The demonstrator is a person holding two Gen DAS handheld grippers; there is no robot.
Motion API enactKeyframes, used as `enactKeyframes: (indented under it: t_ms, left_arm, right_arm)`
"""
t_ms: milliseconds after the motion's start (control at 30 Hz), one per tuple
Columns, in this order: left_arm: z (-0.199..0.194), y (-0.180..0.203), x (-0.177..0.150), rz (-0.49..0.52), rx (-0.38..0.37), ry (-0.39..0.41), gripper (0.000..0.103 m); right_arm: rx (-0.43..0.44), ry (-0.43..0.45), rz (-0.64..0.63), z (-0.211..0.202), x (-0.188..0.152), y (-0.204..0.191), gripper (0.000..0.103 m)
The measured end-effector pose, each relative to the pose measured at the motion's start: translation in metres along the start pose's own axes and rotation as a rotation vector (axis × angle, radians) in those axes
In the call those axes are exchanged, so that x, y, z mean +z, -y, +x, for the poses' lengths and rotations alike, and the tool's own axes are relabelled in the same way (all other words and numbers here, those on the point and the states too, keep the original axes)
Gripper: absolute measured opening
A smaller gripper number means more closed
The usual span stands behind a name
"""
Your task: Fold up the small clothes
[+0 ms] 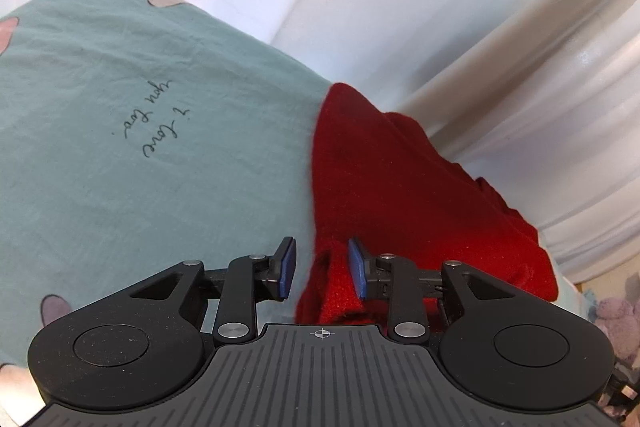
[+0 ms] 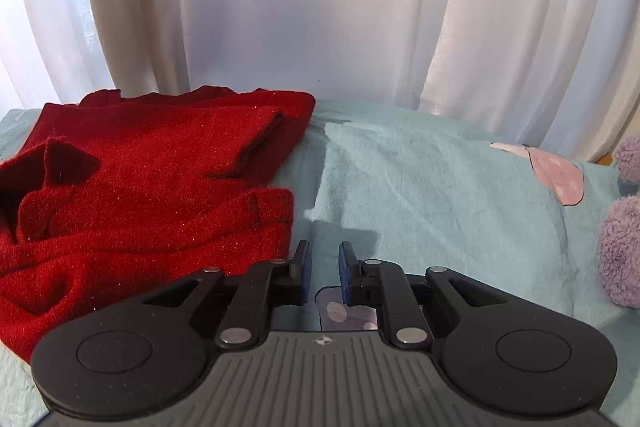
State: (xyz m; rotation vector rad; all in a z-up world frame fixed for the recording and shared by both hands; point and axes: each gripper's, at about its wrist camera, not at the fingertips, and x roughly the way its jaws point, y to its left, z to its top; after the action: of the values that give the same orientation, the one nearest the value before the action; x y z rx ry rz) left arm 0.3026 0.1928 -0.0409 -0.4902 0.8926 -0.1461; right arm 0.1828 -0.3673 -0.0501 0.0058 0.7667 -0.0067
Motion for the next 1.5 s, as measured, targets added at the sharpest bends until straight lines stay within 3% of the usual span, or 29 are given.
enactKeyframes:
  t_ms: [33,133,200,267,400,533,600,633,667,733,833,933,1000,1067,1100,1133,1200,1333,1400,1433,1467,1500]
  left_arm:
    - [-0.002,0.001,-0.001,0.015,0.001,-0.004,0.035]
    - [-0.007,0.006,-0.007,0.062,-0.004,-0.020,0.045]
    - [-0.012,0.009,-0.013,0.092,0.003,-0.022,0.050]
    - [-0.018,0.012,-0.018,0.119,0.008,-0.019,0.050]
    - [-0.022,0.016,-0.024,0.152,0.019,-0.027,0.054]
    - [-0.024,0.015,-0.026,0.154,0.030,-0.029,0.056]
    - [-0.025,0.014,-0.027,0.152,0.031,-0.027,0.057]
    - [-0.025,0.014,-0.027,0.155,0.033,-0.026,0.057]
    - [-0.025,0.014,-0.027,0.157,0.035,-0.024,0.057]
    - [-0.026,0.015,-0.027,0.162,0.039,-0.018,0.059]
    - [-0.029,0.013,-0.025,0.162,0.041,-0.004,0.061]
    - [-0.030,0.011,-0.024,0.161,0.049,0.001,0.063]
    - [-0.029,0.009,-0.023,0.159,0.053,-0.003,0.063]
    - [-0.026,0.008,-0.023,0.153,0.058,-0.010,0.063]
    - [-0.024,0.009,-0.023,0.151,0.060,-0.012,0.063]
    - [-0.022,0.009,-0.023,0.146,0.059,-0.015,0.063]
    - [-0.019,0.012,-0.022,0.139,0.046,-0.020,0.063]
    - [-0.019,0.019,-0.023,0.173,0.034,-0.018,0.066]
    - [-0.020,0.021,-0.023,0.185,0.033,-0.010,0.067]
    - [-0.020,0.021,-0.023,0.183,0.034,-0.009,0.067]
    - [-0.021,0.021,-0.023,0.181,0.034,-0.006,0.067]
    - [-0.022,0.021,-0.022,0.180,0.034,-0.002,0.067]
  right_arm:
    - [0.026,0.015,-0.042,-0.004,-0.001,-0.004,0.017]
    - [0.141,0.060,-0.232,-0.017,-0.004,-0.034,0.046]
    - [0.218,0.093,-0.390,-0.025,-0.007,-0.065,0.056]
    - [0.276,0.120,-0.524,-0.032,-0.013,-0.090,0.062]
    - [0.341,0.139,-0.735,-0.027,-0.022,-0.130,0.064]
    - [0.415,0.138,-0.801,-0.016,-0.015,-0.155,0.061]
    - [0.414,0.150,-0.911,-0.011,-0.019,-0.172,0.058]
    - [0.413,0.156,-0.975,-0.008,-0.022,-0.180,0.051]
    - [0.417,0.152,-1.008,-0.005,-0.024,-0.186,0.031]
    - [0.429,0.119,-1.002,0.002,-0.023,-0.192,0.001]
    - [0.377,0.186,-0.952,0.005,-0.017,-0.189,0.000]
    - [0.225,0.236,-0.728,0.012,0.006,-0.165,0.000]
    - [0.253,0.197,-0.652,0.011,0.015,-0.151,0.000]
    - [0.359,0.186,-0.691,-0.001,0.009,-0.152,0.004]
    - [0.418,0.188,-0.726,-0.007,0.004,-0.157,0.019]
    - [0.464,0.186,-0.770,-0.012,-0.003,-0.165,0.041]
    - [0.508,0.195,-0.888,-0.018,-0.016,-0.181,0.054]
    - [0.555,0.197,-1.019,-0.019,-0.029,-0.203,0.054]
    - [0.557,0.203,-1.090,-0.016,-0.034,-0.211,0.049]
    - [0.565,0.202,-1.117,-0.015,-0.035,-0.215,0.034]
    - [0.566,0.194,-1.132,-0.013,-0.035,-0.218,0.009]
    - [0.551,0.191,-1.131,-0.010,-0.034,-0.221,0.008]
